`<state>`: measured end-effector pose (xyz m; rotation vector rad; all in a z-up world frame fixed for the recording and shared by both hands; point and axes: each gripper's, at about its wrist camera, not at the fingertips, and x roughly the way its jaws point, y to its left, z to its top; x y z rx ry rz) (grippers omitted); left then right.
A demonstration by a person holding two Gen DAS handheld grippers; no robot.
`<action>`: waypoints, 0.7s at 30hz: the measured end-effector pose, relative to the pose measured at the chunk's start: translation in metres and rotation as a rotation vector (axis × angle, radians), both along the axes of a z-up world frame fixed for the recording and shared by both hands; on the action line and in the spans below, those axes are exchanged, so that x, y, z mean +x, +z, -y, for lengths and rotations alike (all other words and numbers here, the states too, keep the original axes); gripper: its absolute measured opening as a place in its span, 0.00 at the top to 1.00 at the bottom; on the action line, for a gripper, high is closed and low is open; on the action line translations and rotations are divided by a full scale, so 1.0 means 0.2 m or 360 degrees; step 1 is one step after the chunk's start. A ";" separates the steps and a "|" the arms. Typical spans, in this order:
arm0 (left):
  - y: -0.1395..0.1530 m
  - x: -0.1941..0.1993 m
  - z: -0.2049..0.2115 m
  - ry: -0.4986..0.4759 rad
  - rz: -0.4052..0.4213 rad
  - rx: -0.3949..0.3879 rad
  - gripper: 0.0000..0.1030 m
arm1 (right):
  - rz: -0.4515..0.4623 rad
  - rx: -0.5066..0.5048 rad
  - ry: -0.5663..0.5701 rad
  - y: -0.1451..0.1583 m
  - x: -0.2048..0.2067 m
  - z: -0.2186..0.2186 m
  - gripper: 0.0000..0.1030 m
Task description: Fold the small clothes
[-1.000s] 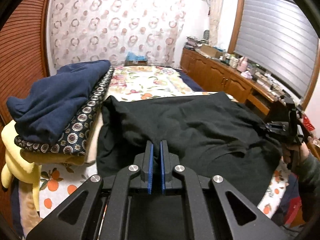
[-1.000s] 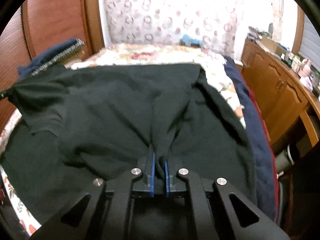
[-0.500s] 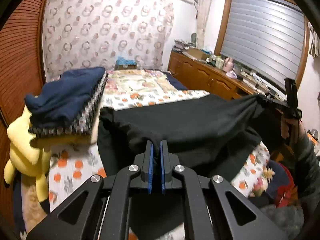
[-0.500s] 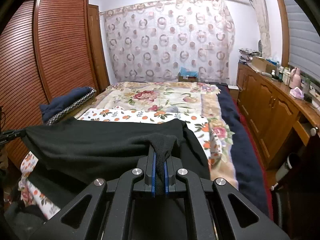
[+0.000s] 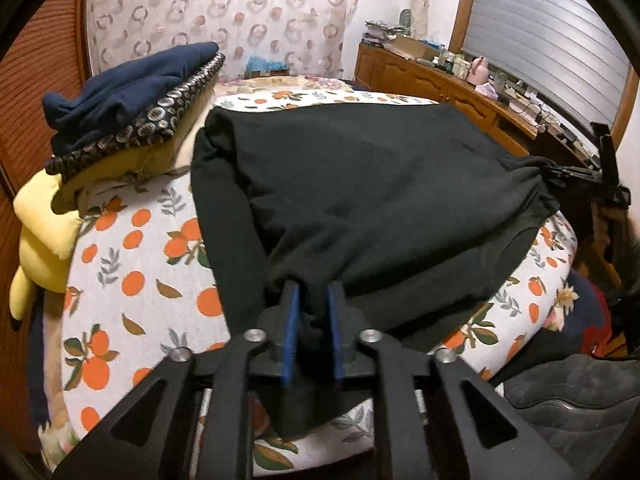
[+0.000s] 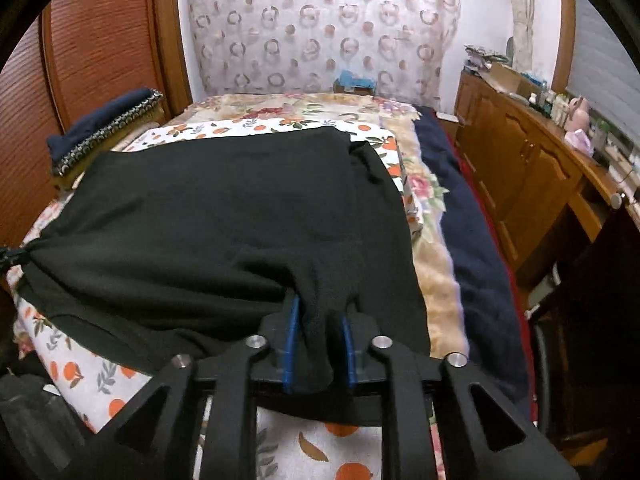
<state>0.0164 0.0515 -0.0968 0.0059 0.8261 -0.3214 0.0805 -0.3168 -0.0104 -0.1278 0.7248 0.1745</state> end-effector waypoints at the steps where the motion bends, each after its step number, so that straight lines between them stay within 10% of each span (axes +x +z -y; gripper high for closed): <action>1: 0.00 0.00 0.00 0.0010 0.0013 0.0010 0.68 | 0.0015 -0.0008 -0.0003 0.01 0.00 -0.01 0.71; 7: 0.01 0.00 -0.07 0.0089 0.0056 0.0001 0.25 | 0.0123 0.0018 -0.0020 0.10 -0.04 -0.05 0.48; 21: -0.02 0.07 -0.09 0.0199 0.0039 0.0051 0.24 | 0.0152 0.0056 0.0193 -0.10 -0.07 -0.25 0.33</action>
